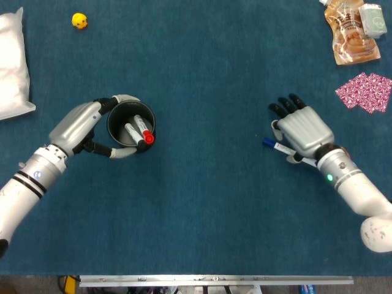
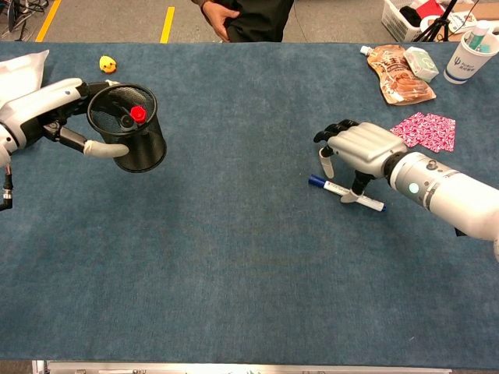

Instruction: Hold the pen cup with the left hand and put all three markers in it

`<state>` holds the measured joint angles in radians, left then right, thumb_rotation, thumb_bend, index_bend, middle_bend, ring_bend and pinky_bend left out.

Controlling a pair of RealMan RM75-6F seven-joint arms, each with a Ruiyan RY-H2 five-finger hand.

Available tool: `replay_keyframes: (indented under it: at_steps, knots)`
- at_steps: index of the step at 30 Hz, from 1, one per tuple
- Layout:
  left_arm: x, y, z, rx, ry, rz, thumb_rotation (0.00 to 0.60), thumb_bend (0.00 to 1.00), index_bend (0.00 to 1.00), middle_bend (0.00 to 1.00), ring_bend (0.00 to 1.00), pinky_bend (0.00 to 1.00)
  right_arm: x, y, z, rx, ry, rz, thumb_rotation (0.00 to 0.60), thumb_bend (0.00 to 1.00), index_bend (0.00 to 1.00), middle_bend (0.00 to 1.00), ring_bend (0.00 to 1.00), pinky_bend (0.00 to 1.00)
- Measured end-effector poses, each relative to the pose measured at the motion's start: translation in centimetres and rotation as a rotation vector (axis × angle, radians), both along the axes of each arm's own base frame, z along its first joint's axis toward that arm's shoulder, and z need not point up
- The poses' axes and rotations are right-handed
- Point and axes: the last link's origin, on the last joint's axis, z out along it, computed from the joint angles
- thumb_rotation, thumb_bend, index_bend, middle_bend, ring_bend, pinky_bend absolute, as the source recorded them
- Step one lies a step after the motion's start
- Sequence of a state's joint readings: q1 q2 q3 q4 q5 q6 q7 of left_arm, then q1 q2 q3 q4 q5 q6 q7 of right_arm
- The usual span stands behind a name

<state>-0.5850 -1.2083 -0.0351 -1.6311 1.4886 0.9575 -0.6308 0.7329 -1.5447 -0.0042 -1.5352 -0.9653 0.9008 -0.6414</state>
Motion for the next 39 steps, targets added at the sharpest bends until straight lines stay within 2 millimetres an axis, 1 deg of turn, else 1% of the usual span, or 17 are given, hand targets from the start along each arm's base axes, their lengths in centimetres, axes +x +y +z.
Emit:
replay_keyframes:
  at_steps: [6, 11, 13, 18, 28, 33, 39]
  knots:
    - [-0.1, 0.0, 0.1, 0.002, -0.004, 0.001, 0.505, 0.16, 0.20, 0.32, 0.26, 0.18, 0.3, 0.1, -0.3, 0.012, 0.026, 0.026, 0.600, 0.13, 0.53, 0.14, 0.00, 0.00]
    - [-0.1, -0.1, 0.2, 0.004, -0.006, 0.002, 0.505, 0.16, 0.20, 0.32, 0.26, 0.18, 0.6, 0.4, -0.5, 0.021, 0.039, 0.046, 0.600, 0.23, 0.54, 0.14, 0.00, 0.00]
    - [-0.1, -0.1, 0.2, 0.003, -0.006, 0.002, 0.506, 0.16, 0.20, 0.32, 0.26, 0.18, 0.7, 0.5, -0.5, 0.025, 0.046, 0.057, 0.600, 0.25, 0.54, 0.14, 0.00, 0.00]
    - [-0.1, -0.2, 0.2, 0.004, -0.007, 0.001, 0.504, 0.16, 0.20, 0.32, 0.26, 0.18, 0.9, 0.8, -0.6, 0.025, 0.056, 0.080, 0.600, 0.26, 0.54, 0.14, 0.00, 0.00]
    - [-0.2, -0.2, 0.2, 0.002, -0.006, 0.002, 0.508, 0.16, 0.20, 0.32, 0.25, 0.18, 0.5, 1.3, -0.7, 0.036, 0.101, 0.136, 0.600, 0.27, 0.54, 0.14, 0.00, 0.00]
    - [-0.2, -0.2, 0.2, 0.002, -0.008, 0.003, 0.505, 0.16, 0.20, 0.32, 0.25, 0.18, 0.4, 1.4, -0.8, 0.029, 0.123, 0.164, 0.600, 0.29, 0.54, 0.14, 0.00, 0.00]
    - [-0.3, -0.4, 0.3, 0.003, -0.009, 0.002, 0.505, 0.16, 0.20, 0.32, 0.25, 0.18, 0.4, 1.5, -0.9, 0.017, 0.122, 0.176, 0.600, 0.34, 0.58, 0.16, 0.00, 0.00]
